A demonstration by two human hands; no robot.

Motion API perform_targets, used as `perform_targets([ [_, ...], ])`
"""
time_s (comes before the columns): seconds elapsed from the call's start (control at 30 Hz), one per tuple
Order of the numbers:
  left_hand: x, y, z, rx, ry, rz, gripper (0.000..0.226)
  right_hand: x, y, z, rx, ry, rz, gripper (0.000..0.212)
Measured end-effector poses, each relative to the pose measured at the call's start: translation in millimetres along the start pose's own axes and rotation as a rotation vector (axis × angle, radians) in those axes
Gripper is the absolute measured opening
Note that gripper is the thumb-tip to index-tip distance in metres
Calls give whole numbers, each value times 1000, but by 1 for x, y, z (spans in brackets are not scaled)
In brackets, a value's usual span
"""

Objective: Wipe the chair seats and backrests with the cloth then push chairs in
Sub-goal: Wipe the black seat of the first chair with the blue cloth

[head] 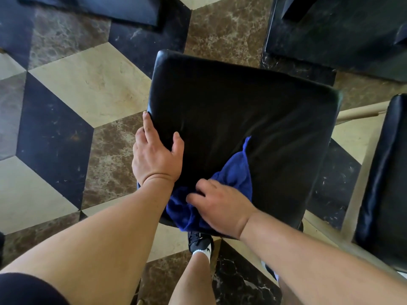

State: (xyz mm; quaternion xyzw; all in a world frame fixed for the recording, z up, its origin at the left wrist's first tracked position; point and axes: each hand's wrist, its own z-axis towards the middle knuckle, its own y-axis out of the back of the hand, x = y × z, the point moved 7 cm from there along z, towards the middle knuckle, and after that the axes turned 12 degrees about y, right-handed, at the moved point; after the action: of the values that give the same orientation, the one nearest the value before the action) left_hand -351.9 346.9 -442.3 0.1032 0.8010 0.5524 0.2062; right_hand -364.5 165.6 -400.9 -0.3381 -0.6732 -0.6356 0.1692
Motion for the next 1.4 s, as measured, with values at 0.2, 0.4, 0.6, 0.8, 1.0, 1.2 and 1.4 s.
perform_targets([
  [0.2, 0, -1, 2, -5, 14, -8, 88, -90, 90, 25, -273, -204, -95, 14],
  [0.4, 3, -4, 3, -11, 21, 6, 87, -184, 169, 8, -419, -483, -199, 23],
  [0.6, 5, -5, 3, -2, 27, 23, 85, -142, 130, -23, -279, -440, -243, 22],
  [0.8, 4, -5, 2, 0, 42, 27, 84, -64, 55, -64, -35, -179, -82, 20],
  [1.0, 4, -6, 2, -9, 50, 37, 84, -38, 21, -97, 321, 189, -56, 35],
  [1.2, 4, -6, 2, -8, 49, 41, 82, -120, 95, -78, 91, -52, -99, 30],
  [1.4, 4, -6, 3, -7, 44, 45, 82, -205, 182, -84, -312, -508, -184, 26],
])
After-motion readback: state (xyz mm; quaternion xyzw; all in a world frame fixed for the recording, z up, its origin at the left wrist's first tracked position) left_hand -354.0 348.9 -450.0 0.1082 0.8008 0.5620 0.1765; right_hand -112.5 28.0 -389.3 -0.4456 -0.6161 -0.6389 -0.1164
